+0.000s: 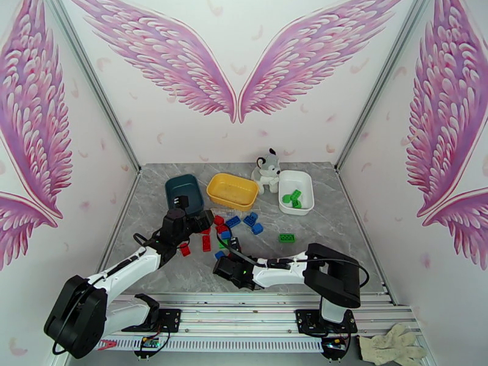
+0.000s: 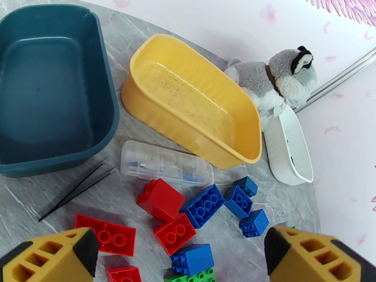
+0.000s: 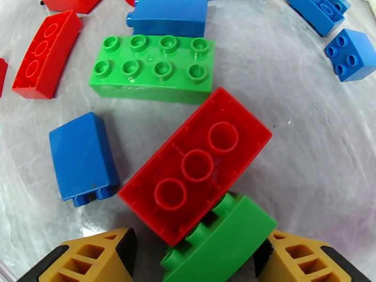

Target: Sort the legos into containers by color

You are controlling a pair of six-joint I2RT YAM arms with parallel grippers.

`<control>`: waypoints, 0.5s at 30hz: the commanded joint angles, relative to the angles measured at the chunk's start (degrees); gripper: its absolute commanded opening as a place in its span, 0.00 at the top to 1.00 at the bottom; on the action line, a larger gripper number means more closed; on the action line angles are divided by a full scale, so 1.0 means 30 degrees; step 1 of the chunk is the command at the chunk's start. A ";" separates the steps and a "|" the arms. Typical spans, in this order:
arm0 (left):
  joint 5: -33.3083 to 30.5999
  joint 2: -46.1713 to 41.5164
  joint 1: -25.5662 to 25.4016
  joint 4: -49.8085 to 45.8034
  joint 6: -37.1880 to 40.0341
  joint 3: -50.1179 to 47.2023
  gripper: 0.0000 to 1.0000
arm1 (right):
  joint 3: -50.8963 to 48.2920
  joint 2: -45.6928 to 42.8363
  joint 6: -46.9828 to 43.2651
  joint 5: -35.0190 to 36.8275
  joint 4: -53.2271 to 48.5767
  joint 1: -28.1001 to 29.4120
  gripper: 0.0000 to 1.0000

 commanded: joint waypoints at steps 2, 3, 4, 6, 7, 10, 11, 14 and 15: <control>0.0459 0.0268 0.0100 0.0352 -0.0157 -0.0240 0.01 | -0.0402 -0.0053 -0.0155 0.0224 0.0138 -0.0588 0.41; 0.0496 0.0302 0.0100 0.0381 -0.0151 -0.0206 0.01 | -0.0591 -0.0212 -0.0124 0.0153 0.0205 -0.0635 0.44; 0.0556 0.0328 0.0101 0.0397 -0.0163 -0.0211 0.01 | -0.0812 -0.0406 -0.0087 0.0120 0.0282 -0.0666 0.46; 0.0620 0.0354 0.0048 0.0438 -0.0091 -0.0182 0.01 | -0.1252 -0.0838 -0.0085 0.0080 0.0473 -0.0708 0.50; 0.0627 0.0361 0.0030 0.0440 -0.0064 -0.0157 0.01 | -0.1431 -0.1043 -0.0085 0.0030 0.0519 -0.0710 0.52; 0.0646 0.0419 -0.0176 0.0440 0.0036 -0.0101 0.01 | -0.1903 -0.1620 -0.0081 -0.0067 0.0565 -0.0764 0.58; 0.0652 0.0471 -0.0256 0.0444 0.0071 -0.0065 0.01 | -0.2031 -0.1793 -0.0057 -0.0124 0.0565 -0.0783 0.61; 0.0653 0.0802 -0.0667 0.0469 0.0193 0.0148 0.01 | -0.2534 -0.2479 0.0058 -0.0126 0.0600 -0.0829 0.71; 0.0685 0.0995 -0.0840 0.0473 0.0233 0.0235 0.01 | -0.2749 -0.2736 0.0090 -0.0113 0.0594 -0.0894 0.73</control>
